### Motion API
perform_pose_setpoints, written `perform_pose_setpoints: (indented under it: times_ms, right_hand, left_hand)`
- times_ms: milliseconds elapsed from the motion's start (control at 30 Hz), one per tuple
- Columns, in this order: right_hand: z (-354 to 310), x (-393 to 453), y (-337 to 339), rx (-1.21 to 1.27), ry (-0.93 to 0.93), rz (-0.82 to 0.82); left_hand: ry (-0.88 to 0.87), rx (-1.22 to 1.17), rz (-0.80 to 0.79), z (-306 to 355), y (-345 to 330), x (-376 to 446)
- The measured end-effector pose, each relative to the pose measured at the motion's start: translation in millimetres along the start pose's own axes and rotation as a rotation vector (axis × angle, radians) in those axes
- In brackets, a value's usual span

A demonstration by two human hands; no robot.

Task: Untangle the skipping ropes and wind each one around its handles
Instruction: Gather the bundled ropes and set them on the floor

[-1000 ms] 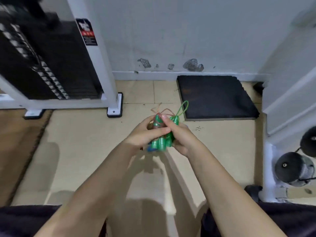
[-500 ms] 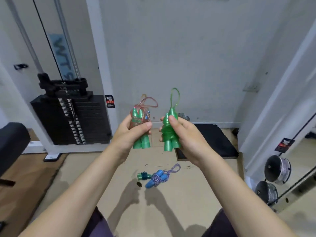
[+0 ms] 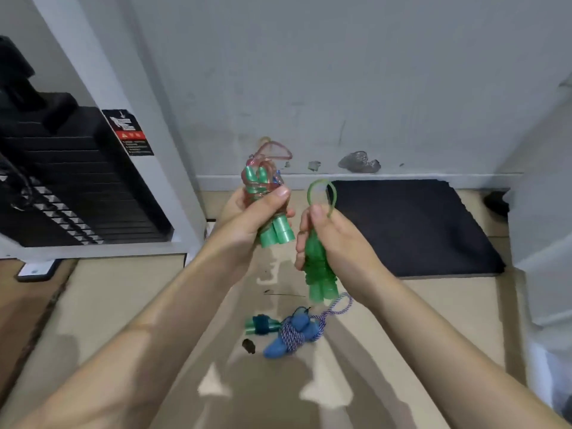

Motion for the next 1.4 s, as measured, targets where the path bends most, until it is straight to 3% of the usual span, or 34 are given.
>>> perform_pose_setpoints:
  times_ms: [167, 267, 467, 600, 700, 800, 967, 1167, 1400]
  right_hand:
    - [-21.5, 27.8, 12.7, -0.199, -0.074, -0.003]
    - [-60.6, 19.3, 15.1, -0.237, -0.143, 0.007]
    - [-186.2, -22.4, -5.2, -0.053, -0.215, 0.07]
    - [-278.9, -60.7, -31.6, 0.352, -0.304, 0.102]
    - [-358.6, -84.2, -53.6, 0.336, -0.365, 0.12]
    - [-445.2, -101.9, -64.6, 0.24, -0.266, 0.135]
    - [-542.6, -114.9, -76.7, 0.219, -0.112, 0.099]
    - [-583.9, -109.1, -92.0, 0.13, -0.067, 0.092]
    - [-607.9, -91.4, -78.7, 0.232, 0.007, 0.121]
  left_hand:
    - [0.102, 0.051, -0.094, 0.8, -7.7, 15.3]
    - [0.175, 0.048, -0.045, 32.5, -14.7, -3.5]
    - [0.272, 0.038, -0.069, 145.3, -48.1, -63.5]
    - [0.29, 0.031, -0.107, 243.6, -77.9, -109.1]
    - [0.301, 0.024, -0.198, 320.9, -105.7, -136.5]
    - [0.278, 0.023, -0.277, 398.3, -129.0, -157.3]
    - [0.235, 0.098, -0.259, 489.5, -133.0, -179.6]
    - [0.219, 0.305, -0.326, 524.5, -132.3, -178.1]
    - [0.128, 0.431, -0.393, 538.5, -156.1, -144.0]
Point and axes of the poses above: each hand's wrist, its own x-axis towards the middle knuckle, its own y-axis out of the back of the hand, z = x × y, the point moved 8 cm from there along x, towards the middle knuckle, and after that the axes turned 6 degrees about -z, right-handed, at the moved point
